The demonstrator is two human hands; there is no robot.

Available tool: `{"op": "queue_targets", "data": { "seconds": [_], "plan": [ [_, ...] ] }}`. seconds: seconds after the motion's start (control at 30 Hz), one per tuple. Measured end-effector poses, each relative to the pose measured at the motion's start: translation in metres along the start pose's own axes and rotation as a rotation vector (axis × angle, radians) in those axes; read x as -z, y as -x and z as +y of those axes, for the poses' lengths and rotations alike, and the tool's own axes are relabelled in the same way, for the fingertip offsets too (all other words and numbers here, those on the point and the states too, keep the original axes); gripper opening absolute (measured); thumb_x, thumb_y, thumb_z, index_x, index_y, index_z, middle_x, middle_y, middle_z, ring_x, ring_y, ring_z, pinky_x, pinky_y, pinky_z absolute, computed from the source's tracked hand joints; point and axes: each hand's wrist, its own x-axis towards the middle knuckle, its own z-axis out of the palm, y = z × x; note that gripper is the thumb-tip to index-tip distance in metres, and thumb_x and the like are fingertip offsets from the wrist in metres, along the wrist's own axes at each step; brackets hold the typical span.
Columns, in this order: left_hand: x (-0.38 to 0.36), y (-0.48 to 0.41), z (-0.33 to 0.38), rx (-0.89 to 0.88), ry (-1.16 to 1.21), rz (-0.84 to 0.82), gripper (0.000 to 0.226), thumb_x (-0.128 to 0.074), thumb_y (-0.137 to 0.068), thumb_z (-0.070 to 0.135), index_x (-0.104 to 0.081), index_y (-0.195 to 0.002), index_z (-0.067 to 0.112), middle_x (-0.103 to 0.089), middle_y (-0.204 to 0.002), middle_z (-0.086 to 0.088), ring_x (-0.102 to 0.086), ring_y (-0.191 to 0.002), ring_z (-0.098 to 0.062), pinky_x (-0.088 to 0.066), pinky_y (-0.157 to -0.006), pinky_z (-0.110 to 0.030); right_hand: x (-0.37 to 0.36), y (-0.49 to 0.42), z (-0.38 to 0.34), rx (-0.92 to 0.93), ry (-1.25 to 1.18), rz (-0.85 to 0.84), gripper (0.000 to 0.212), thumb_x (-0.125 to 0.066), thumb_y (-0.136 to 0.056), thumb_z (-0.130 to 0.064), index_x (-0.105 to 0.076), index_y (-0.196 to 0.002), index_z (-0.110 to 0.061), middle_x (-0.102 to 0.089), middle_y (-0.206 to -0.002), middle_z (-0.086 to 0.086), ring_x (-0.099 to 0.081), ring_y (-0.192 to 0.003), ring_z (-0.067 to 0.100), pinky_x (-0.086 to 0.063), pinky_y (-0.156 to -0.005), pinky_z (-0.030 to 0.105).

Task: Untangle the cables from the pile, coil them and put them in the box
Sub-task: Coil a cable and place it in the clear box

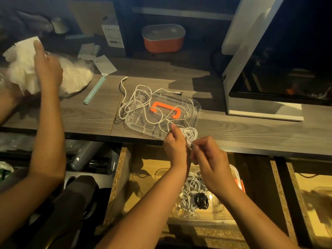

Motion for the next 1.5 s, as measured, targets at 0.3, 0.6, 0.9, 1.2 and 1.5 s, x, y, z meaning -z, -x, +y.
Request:
{"op": "queue_targets", "data": {
  "seconds": [0.3,0.6,0.9,1.2,1.5],
  "plan": [
    [0.007,0.0,-0.012,-0.19,0.024,-0.011,0.05,-0.039,-0.101,0.02,-0.042,-0.051,0.024,-0.04,-0.045,0.009,-0.04,-0.039,-0.006,-0.028,-0.05,-0.029,-0.013,0.003,-0.004,-0.112,0.003,0.162,0.013,-0.05,-0.095,-0.007,-0.051,-0.094,-0.02,-0.059,-0.068,-0.01,-0.061,-0.064,0.003,-0.042,-0.053,0.009],
    [0.006,0.004,-0.016,-0.191,0.022,-0.009,0.048,-0.04,-0.1,0.016,-0.048,-0.053,0.011,-0.045,-0.048,0.004,-0.047,-0.043,0.0,-0.027,-0.045,-0.016,-0.014,0.007,-0.004,-0.167,-0.023,0.298,0.012,-0.053,-0.093,-0.006,-0.053,-0.09,-0.018,-0.066,-0.068,-0.006,-0.064,-0.061,0.008,-0.051,-0.052,0.029],
    [0.006,0.007,-0.018,-0.408,0.03,0.017,0.043,-0.042,-0.095,0.029,-0.05,-0.057,0.009,-0.047,-0.051,-0.001,-0.046,-0.045,-0.001,-0.027,-0.045,-0.013,-0.012,0.008,-0.006,-0.182,-0.008,0.309,0.007,-0.058,-0.089,-0.007,-0.059,-0.088,-0.014,-0.067,-0.069,-0.006,-0.066,-0.061,0.01,-0.054,-0.053,0.039],
    [0.007,-0.003,-0.022,-0.574,0.029,0.013,0.037,-0.033,-0.091,0.033,-0.043,-0.059,0.018,-0.036,-0.049,0.018,-0.042,-0.045,0.003,-0.025,-0.047,-0.011,-0.01,0.008,-0.008,-0.156,-0.113,0.25,0.024,-0.052,-0.092,-0.009,-0.068,-0.104,-0.022,-0.059,-0.086,-0.012,-0.064,-0.073,0.017,-0.057,-0.059,0.029],
    [0.003,-0.011,-0.027,-0.665,-0.047,-0.008,0.047,-0.036,-0.093,0.025,-0.051,-0.056,0.0,-0.043,-0.047,-0.004,-0.035,-0.046,-0.013,-0.025,-0.044,-0.024,-0.008,0.01,-0.016,-0.191,-0.176,0.328,0.029,-0.07,-0.081,-0.001,-0.066,-0.082,-0.03,-0.068,-0.069,-0.009,-0.067,-0.065,0.009,-0.053,-0.059,0.018]
  ]
}}
